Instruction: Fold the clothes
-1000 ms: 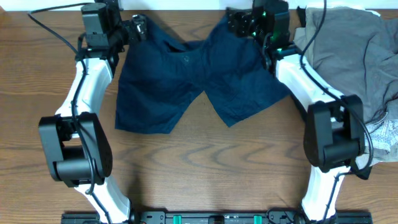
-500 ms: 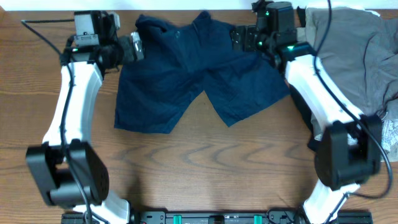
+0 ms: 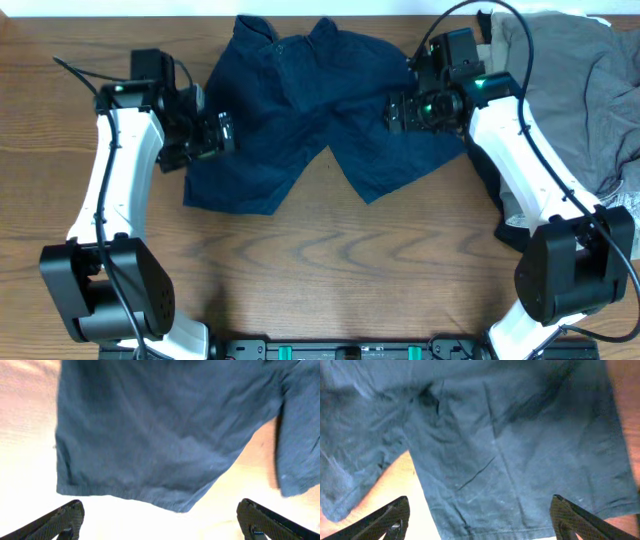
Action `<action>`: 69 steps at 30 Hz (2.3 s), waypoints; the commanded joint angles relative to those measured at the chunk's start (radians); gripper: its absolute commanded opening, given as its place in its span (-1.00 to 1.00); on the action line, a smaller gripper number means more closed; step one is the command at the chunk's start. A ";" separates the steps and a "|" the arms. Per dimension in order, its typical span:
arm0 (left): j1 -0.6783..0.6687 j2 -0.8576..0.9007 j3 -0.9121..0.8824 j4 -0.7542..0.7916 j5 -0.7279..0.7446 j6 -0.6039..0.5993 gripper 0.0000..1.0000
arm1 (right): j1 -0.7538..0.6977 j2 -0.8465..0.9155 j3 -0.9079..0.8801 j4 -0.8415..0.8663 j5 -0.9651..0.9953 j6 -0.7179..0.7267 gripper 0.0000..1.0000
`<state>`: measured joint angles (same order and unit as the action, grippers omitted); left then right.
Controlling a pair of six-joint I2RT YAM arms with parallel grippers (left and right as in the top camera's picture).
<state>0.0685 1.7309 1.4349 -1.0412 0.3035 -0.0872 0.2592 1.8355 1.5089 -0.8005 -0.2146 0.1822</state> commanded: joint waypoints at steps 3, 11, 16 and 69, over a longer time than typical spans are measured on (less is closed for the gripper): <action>-0.007 0.003 -0.047 0.021 -0.066 0.010 0.96 | 0.109 0.003 -0.085 0.012 0.001 -0.076 0.72; 0.008 0.003 -0.048 0.093 -0.066 -0.023 0.96 | 0.250 0.004 -0.213 0.105 0.084 -0.124 0.52; 0.008 0.003 -0.048 0.084 -0.066 -0.018 0.96 | 0.285 0.005 -0.279 0.156 0.145 -0.123 0.32; -0.340 0.014 -0.418 0.423 -0.114 0.157 -0.88 | 0.106 0.005 -0.284 0.233 0.050 -0.003 0.42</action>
<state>-0.2703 1.7325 1.0256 -0.6197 0.2012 0.0788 0.3721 1.8355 1.2160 -0.5701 -0.1593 0.1684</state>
